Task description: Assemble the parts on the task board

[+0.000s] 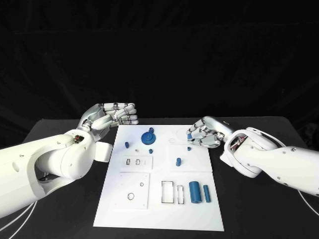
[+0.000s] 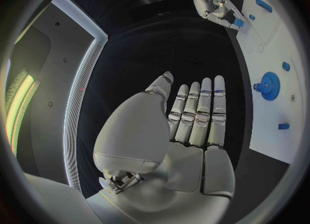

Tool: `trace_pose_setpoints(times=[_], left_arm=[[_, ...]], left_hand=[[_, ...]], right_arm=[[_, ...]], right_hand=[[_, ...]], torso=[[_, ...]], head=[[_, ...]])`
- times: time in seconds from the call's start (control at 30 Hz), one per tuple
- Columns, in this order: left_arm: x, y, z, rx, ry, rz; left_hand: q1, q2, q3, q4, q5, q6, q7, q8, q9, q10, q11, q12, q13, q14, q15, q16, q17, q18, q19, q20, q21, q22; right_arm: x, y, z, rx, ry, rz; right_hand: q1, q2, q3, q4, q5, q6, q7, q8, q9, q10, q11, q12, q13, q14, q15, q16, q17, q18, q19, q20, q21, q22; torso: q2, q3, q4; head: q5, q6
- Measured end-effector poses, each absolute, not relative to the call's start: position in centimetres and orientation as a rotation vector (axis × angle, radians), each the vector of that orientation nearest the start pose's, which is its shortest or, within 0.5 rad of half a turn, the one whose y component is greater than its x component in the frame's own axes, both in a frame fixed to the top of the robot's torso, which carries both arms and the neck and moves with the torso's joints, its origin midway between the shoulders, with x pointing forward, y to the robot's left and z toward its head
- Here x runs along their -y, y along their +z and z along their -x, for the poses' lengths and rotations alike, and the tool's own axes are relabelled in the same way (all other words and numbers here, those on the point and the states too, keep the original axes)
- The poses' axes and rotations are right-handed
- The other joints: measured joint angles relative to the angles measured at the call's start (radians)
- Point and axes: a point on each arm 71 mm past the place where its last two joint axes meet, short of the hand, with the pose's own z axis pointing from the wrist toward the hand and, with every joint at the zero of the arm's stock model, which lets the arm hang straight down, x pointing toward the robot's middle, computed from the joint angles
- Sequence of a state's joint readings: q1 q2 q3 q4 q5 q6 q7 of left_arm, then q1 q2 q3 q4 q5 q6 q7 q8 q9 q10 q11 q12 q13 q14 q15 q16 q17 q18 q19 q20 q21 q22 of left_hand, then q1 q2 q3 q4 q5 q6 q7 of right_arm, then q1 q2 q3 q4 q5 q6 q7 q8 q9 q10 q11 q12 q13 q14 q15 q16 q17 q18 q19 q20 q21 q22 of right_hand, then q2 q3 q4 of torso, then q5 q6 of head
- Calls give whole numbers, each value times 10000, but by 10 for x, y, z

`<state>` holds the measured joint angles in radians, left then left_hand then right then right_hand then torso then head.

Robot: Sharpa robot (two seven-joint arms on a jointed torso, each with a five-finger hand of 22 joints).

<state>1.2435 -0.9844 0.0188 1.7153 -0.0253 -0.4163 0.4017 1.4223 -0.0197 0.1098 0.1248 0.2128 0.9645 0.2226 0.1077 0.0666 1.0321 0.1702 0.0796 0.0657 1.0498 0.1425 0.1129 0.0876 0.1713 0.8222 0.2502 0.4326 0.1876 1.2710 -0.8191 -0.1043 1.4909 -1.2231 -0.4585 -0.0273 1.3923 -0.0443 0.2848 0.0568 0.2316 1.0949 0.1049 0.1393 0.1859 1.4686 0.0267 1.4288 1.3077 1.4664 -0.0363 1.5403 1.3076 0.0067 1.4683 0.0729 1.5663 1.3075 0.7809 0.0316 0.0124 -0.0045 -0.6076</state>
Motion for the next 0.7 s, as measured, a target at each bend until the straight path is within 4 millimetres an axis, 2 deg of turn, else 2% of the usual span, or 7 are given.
trace_pose_setpoints(times=[0.13, 0.33, 0.47, 0.7], left_arm=[[-228, -121, -468, -12939, -15473, 10473], [-227, -122, -469, -12946, -15477, 10475], [-227, -122, -469, -12948, -15468, 10480], [-227, -122, -469, -12951, -15464, 10483]], left_hand=[[0, 0, 0, 0, 0, 0, 0, 0, 0, 0, 0, 0, 0, 0, 0, 0, 0, 1, 0, 0, 0, 0], [0, 0, 0, 0, 0, 0, 0, 0, 0, 0, 0, 0, 0, 0, 0, 0, 0, -1, 0, 0, 0, 0], [0, 0, 0, 0, 0, 0, 0, 0, 0, 0, 0, 0, 0, 0, 0, 0, 0, 0, 0, 0, 0, 1], [0, 0, 0, 0, 0, 0, 0, 0, 0, 0, 0, 0, 0, 0, 0, 0, 0, -1, 0, 0, 0, 1]], right_arm=[[163, -157, -485, -15584, 8426, 116], [107, -152, -470, -15625, 9150, 852], [82, -153, -465, -15701, 9213, 1250], [59, -166, -462, -16050, 8882, 1642]], right_hand=[[-40, 40, 1, 1, -19, -8, -7, 0, -1, 0, 0, 0, 0, 0, 0, 0, -1, 0, 0, 0, 0, 0], [-67, 67, 4, 4, -39, -23, -22, -1, -2, 0, 0, 0, -1, 0, 0, 0, -1, -1, 0, 0, 0, -1], [-78, 78, 12, 13, -57, -37, -36, -1, -3, 0, 0, 0, -1, 0, 0, -1, -1, 0, 0, 0, 0, -1], [-79, 79, 15, 16, -63, -49, -47, -1, -3, 0, 1, 0, -2, 0, 1, -1, -1, -1, 0, 1, 0, 5]], torso=[[-15, -7, 5], [-31, -20, 27], [-29, -29, 39], [-21, -39, 41]], head=[[62, -47], [127, -73], [159, -89], [241, -123]])
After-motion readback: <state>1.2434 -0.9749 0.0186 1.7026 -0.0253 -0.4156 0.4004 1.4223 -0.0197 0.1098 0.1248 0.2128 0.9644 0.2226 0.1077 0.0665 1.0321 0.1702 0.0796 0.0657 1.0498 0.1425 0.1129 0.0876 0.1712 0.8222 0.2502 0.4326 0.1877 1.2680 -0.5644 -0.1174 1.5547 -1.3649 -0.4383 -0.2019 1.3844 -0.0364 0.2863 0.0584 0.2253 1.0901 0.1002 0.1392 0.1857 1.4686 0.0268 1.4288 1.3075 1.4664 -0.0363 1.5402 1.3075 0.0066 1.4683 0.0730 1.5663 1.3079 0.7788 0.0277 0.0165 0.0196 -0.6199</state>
